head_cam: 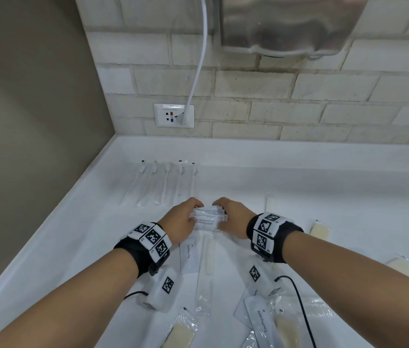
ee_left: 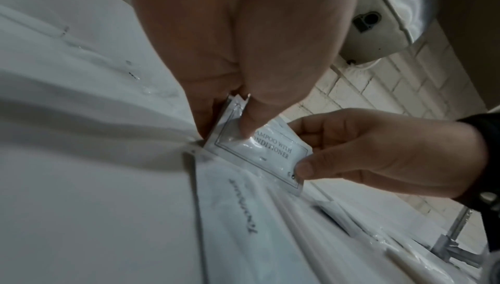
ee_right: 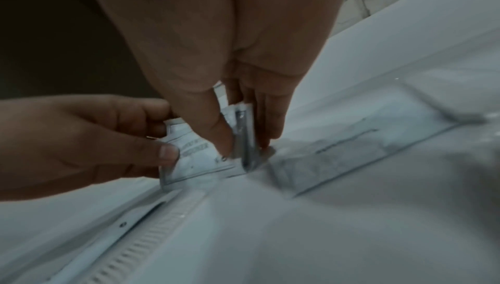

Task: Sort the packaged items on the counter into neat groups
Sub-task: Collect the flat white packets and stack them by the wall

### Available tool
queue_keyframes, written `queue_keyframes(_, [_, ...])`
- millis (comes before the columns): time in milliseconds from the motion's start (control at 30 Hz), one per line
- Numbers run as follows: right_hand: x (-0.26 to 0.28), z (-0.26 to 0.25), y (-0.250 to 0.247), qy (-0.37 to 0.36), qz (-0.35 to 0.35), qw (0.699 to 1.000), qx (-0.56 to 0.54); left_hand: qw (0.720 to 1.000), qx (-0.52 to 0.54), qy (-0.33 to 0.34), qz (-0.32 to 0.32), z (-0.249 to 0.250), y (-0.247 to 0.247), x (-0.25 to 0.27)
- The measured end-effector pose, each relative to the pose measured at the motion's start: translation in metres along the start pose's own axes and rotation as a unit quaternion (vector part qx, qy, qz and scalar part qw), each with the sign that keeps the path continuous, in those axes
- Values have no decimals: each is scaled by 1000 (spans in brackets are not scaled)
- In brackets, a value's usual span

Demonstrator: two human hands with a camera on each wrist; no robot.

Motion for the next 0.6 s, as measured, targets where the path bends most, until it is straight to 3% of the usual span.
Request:
queue_keyframes(333, [8,-1,-2,-31,-17,998,55,995,-71,0,-67,0,-2,9])
queue_keyframes(600, [-9,14,-31,10,-4,999,-44,993,89,-81,11,3,-22,-11])
Point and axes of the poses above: each hand's wrist, its own x-axis away from the middle knuckle, its own y-axis out of the palm, z = x × y, the point moved 5 cm from there along -x, towards the middle knuckle, and after that the axes turned 15 degrees about z, right-handed, at the moved point
